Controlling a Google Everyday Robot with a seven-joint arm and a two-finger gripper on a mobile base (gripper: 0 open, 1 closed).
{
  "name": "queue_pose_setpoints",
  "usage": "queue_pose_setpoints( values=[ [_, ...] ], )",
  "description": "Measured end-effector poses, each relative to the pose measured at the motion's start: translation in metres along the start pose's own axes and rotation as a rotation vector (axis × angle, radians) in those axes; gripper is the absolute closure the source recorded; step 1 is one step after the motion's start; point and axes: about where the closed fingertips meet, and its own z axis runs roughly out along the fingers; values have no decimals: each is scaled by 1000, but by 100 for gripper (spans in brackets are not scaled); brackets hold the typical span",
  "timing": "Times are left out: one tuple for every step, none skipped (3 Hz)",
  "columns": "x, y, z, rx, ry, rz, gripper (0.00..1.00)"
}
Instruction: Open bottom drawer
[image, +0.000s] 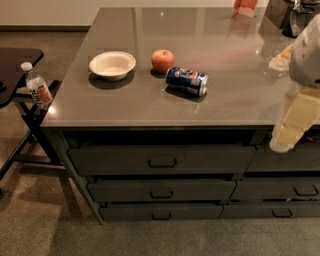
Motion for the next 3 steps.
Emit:
queue_pose_setpoints(
  values=[
    [0,27,26,-20,-31,-42,0],
    [14,62,75,-23,-108,-93,0],
    [30,97,137,-43,-194,-104,0]
  ],
)
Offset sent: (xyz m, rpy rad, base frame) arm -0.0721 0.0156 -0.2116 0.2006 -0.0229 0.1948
